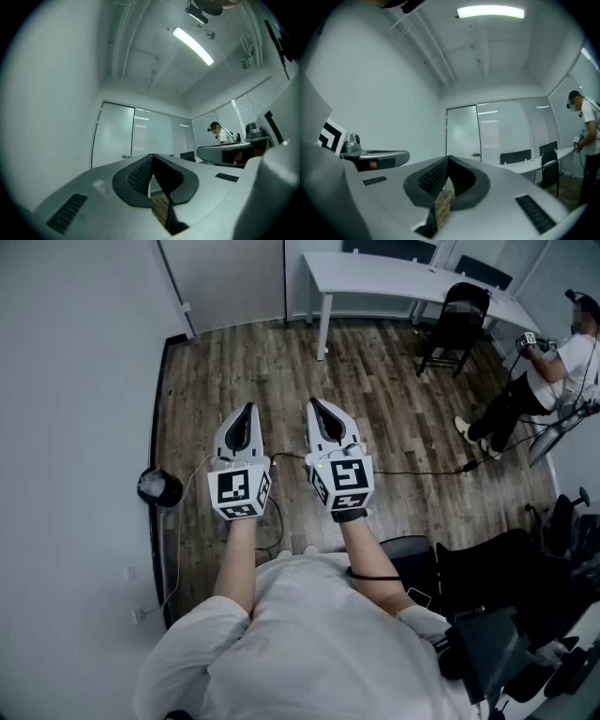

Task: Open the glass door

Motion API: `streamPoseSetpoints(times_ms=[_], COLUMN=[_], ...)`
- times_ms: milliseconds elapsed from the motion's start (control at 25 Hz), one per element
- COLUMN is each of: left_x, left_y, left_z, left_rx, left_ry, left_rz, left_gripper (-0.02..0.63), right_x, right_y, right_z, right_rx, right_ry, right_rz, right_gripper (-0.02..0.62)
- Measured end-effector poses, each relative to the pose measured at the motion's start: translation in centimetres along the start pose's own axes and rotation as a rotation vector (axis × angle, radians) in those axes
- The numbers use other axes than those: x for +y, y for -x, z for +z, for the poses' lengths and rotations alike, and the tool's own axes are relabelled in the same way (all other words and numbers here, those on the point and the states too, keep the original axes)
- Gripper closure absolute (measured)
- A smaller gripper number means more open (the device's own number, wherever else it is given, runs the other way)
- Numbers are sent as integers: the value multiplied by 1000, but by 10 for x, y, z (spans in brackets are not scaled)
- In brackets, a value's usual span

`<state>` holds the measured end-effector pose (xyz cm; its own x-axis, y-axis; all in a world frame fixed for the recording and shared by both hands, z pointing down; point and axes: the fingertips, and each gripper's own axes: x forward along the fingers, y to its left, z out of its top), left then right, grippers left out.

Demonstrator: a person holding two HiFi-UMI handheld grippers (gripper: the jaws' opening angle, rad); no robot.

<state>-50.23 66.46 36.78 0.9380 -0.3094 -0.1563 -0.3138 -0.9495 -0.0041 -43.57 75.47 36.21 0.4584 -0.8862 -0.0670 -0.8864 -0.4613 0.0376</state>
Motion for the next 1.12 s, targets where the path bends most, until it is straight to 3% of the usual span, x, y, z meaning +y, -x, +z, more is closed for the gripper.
streamPoseSetpoints(times_ms=[440,760,1120], left_x=[-42,-61,-22], left_y=[-7,-24,-106], left_z=[-22,-49,-82], left_rx=[104,151,156], left_ry=[-35,7,65], left_rz=[92,-7,-12], left_gripper=[604,604,604], right_x=[-37,-38,-64], right_y=[22,7,-70], right_z=[-22,-46,-71], right_rx=[41,83,138], right_ry=[-69,-194,-124], right_rz=[4,71,39], right_gripper=[595,595,595])
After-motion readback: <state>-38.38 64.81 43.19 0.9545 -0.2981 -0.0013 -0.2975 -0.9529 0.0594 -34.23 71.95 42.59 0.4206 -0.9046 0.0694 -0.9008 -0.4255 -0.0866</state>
